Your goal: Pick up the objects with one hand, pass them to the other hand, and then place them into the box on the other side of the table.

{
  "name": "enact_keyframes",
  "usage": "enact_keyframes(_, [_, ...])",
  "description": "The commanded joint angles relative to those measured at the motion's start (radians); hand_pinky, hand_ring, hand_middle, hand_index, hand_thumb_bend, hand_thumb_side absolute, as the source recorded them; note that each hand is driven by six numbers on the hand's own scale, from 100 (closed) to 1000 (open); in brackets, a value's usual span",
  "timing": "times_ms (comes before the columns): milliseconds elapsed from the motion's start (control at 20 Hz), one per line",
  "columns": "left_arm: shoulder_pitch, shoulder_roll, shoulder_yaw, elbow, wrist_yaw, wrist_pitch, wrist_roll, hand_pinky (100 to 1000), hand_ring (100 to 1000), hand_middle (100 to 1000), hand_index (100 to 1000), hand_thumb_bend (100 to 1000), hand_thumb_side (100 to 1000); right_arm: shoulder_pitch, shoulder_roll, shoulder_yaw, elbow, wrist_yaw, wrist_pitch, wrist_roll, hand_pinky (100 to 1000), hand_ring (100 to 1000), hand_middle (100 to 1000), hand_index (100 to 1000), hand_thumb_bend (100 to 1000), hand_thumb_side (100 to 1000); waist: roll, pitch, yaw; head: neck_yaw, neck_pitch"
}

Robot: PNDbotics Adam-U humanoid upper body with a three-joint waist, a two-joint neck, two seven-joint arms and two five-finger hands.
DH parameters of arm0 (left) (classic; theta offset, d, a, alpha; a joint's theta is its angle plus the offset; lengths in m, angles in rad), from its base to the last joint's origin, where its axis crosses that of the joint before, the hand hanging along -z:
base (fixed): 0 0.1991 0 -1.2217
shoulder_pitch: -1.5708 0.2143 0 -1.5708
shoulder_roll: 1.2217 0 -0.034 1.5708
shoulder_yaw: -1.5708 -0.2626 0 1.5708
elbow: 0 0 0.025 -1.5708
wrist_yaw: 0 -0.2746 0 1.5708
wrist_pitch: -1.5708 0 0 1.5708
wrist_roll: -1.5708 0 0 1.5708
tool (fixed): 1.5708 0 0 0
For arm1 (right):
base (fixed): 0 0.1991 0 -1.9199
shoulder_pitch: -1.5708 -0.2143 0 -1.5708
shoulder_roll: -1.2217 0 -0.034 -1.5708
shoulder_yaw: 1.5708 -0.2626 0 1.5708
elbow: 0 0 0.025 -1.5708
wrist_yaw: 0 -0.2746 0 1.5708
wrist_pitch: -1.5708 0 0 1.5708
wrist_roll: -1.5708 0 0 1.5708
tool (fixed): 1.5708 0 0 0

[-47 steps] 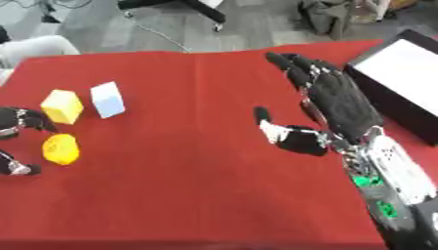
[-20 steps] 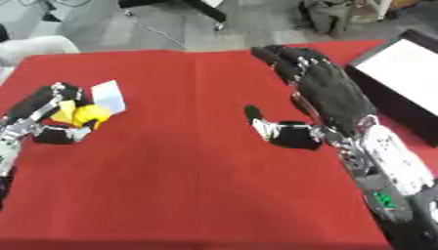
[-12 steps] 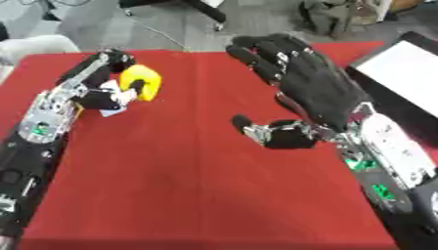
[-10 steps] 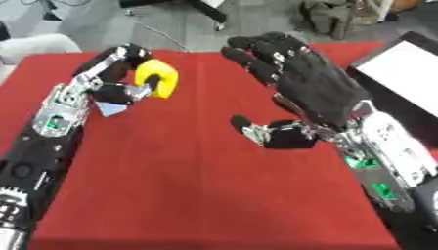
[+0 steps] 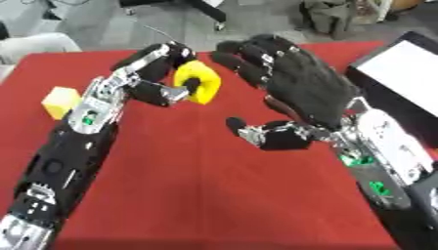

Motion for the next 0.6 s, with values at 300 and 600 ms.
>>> enact_keyframes(300, [-0.029,-0.008,-0.044,-0.060,0.048,-0.111,-0.158,639,410,391,546,100,202,-0.012,0.008,0.000,0.001,-0.007,0.013,-0.014,844,790,879,971,264,340,-0.001,-0.010,-0.003,-0.004,-0.003])
enact_keyframes(600, [-0.034,-0.020,-0.063,-0.093,0.074,-0.069,-0.158,641,411,392,547,100,203,-0.013,0.010,0.001,0.008,-0.013,0.019,-0.025,826,747,837,917,246,322,0.000,-0.008,-0.004,-0.005,-0.003])
